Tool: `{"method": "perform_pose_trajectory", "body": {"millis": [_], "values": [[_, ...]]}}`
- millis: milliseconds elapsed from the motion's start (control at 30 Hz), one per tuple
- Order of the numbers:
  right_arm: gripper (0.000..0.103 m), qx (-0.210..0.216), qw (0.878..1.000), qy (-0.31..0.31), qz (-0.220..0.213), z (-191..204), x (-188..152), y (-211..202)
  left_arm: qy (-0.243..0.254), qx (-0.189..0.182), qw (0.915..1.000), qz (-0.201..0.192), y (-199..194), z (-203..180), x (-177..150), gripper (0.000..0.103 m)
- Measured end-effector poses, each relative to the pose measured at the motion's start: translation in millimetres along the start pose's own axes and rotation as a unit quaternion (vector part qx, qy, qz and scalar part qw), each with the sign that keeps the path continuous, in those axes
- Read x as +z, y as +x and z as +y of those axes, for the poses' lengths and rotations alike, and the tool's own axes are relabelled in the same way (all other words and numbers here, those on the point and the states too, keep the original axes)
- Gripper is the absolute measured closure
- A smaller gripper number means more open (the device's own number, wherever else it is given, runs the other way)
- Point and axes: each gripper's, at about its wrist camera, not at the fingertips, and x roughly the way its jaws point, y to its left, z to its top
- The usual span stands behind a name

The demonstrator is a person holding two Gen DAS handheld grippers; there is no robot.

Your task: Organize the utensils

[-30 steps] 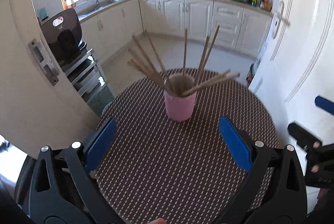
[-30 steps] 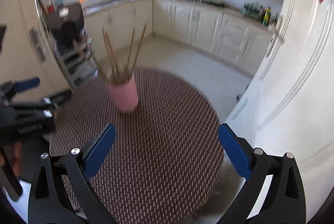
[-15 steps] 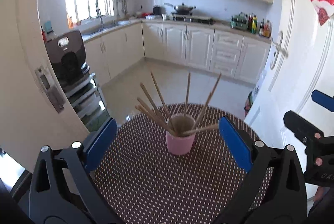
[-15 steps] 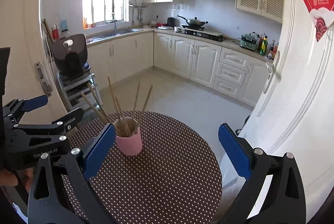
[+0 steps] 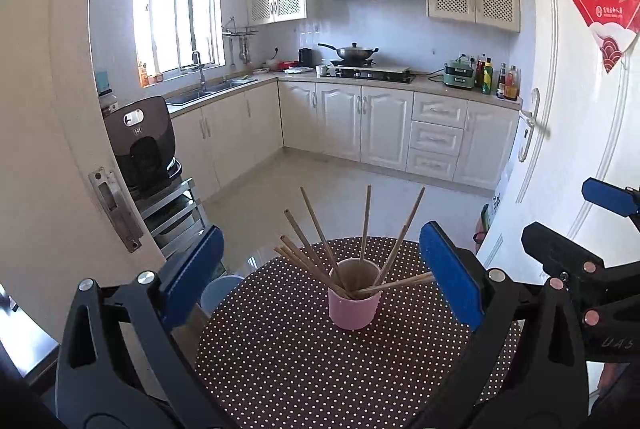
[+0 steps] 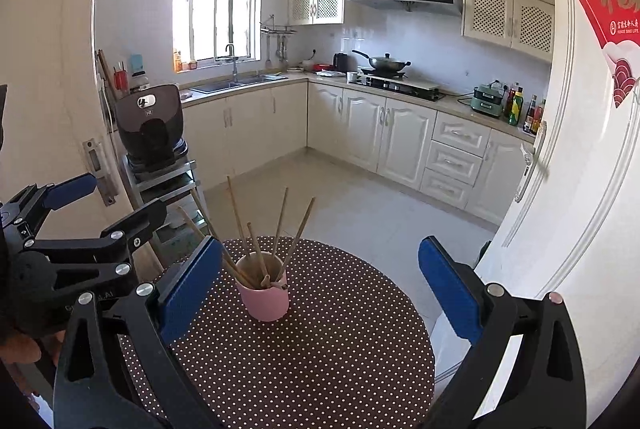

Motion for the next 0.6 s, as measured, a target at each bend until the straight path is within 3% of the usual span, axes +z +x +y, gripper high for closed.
{"method": "perform_pose_trajectory", "body": {"millis": [600], "values": [[0.008,0.009,1.0,0.002,0.004,-0.1,1.7,-1.0,-0.003,0.005,1.0,-0.002,-6.1,2.1,-0.1,0.006]]}}
